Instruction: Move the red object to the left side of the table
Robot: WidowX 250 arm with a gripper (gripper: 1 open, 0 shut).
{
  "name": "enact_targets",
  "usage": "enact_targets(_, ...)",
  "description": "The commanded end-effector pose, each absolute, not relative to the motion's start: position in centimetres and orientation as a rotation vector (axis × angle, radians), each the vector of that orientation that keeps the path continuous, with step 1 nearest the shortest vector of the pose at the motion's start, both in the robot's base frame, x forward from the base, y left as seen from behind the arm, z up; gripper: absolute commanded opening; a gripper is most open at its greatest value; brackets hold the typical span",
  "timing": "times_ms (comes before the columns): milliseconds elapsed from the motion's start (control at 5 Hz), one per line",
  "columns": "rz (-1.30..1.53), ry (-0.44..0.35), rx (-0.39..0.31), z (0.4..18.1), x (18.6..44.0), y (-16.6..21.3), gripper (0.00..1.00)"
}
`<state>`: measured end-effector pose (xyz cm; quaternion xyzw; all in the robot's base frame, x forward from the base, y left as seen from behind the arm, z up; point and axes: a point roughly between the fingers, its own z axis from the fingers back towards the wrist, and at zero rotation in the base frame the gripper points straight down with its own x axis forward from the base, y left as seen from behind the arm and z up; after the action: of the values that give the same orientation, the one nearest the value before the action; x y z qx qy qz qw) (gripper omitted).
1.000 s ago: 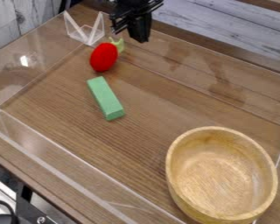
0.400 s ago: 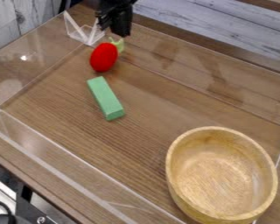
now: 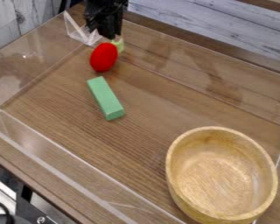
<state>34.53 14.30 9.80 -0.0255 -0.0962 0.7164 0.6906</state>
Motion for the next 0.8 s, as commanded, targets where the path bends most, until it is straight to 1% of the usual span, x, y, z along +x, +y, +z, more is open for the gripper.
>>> enact_targets(0, 1.585, -0.273, -0.108, 12.8, 34.3, 13.7, 0.00)
enact_targets(200, 1.606, -0.269, -0.123, 15.1, 33.9, 13.8, 0.00)
enact_targets(400, 1.623, -0.263, -0.121, 15.7, 33.9, 13.7, 0.00)
enact_targets(600, 1.712, -0.258, -0.100, 14.2, 34.4, 13.5, 1.00)
